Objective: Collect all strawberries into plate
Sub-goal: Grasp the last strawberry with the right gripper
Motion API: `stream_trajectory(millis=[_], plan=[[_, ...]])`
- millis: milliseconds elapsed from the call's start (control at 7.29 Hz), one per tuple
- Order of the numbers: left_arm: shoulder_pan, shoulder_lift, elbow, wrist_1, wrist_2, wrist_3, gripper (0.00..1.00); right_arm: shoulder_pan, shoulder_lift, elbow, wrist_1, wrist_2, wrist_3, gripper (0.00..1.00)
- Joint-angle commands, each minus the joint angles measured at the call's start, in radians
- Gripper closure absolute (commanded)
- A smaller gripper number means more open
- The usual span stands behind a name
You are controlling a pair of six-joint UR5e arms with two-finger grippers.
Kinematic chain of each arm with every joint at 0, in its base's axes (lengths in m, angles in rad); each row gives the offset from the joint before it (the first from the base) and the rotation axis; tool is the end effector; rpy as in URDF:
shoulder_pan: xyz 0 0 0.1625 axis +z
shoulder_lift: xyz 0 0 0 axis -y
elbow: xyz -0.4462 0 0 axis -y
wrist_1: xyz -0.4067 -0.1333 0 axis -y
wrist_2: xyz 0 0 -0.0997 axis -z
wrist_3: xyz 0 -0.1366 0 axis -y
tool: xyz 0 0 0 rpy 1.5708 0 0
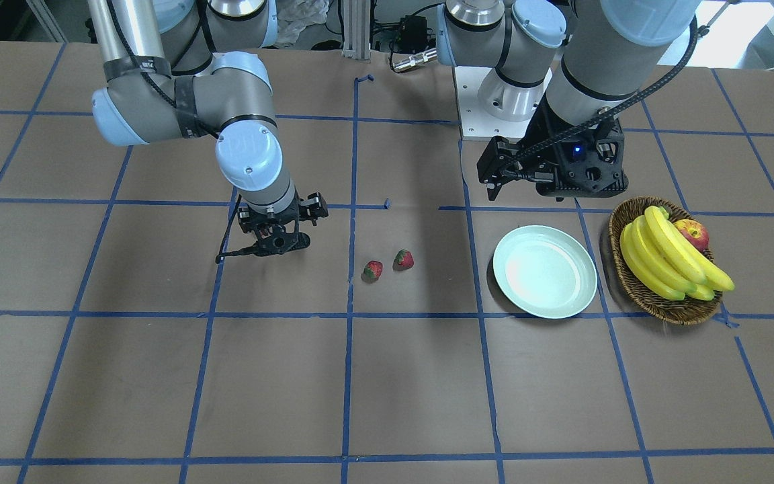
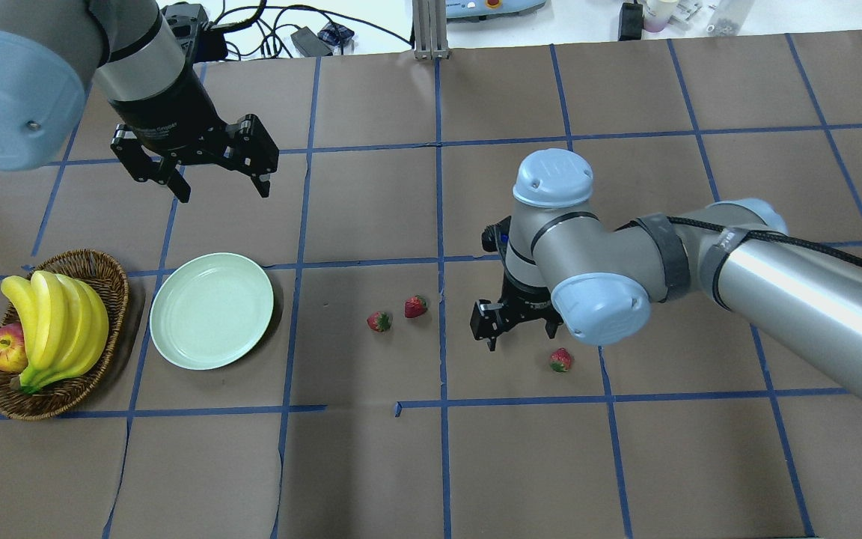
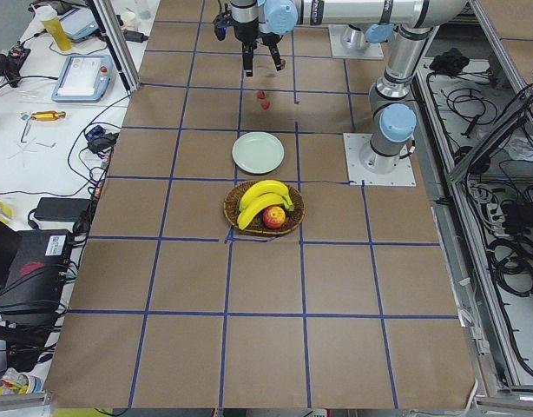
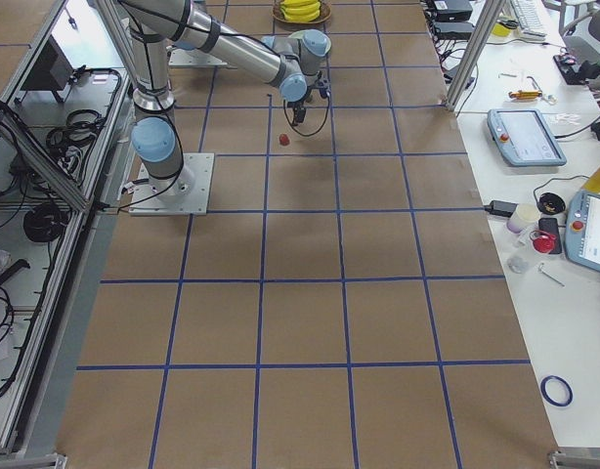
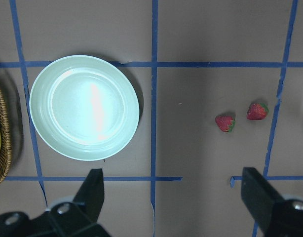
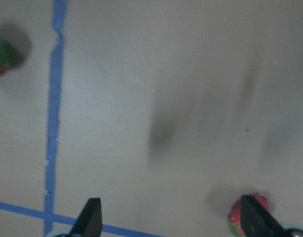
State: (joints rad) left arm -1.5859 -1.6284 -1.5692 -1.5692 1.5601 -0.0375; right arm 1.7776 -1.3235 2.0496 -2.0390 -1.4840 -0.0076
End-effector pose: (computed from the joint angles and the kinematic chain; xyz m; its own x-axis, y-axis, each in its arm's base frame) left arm -0.1427 -0.5218 0.4434 -0.9997 -0.0229 0.0086 -0.0224 0.9982 0.0547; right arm 0.2396 -0.4351 0.1681 -0.9780 -0.1901 -0.0858 -0.2060 0.9449 0.2544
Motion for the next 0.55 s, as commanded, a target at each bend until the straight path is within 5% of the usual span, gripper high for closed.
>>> stream_trajectory(millis=[0,137,275,412], plan=[[-0.003,0.004,-0.021,0.017,0.001,0.001,0.0,-0.046,-0.005,0.049,-0.009,-0.01,-0.023,0.0],[-0.003,0.005,-0.022,0.018,0.002,-0.001,0.0,-0.046,-0.002,0.046,-0.009,-0.018,-0.023,0.03],[-0.003,0.005,-0.022,0.02,0.002,0.001,0.0,-0.044,0.003,0.047,-0.012,-0.028,-0.022,0.4],[-0.003,0.005,-0.02,0.02,0.0,0.001,0.0,-0.044,0.019,0.05,-0.038,-0.039,-0.022,0.62]])
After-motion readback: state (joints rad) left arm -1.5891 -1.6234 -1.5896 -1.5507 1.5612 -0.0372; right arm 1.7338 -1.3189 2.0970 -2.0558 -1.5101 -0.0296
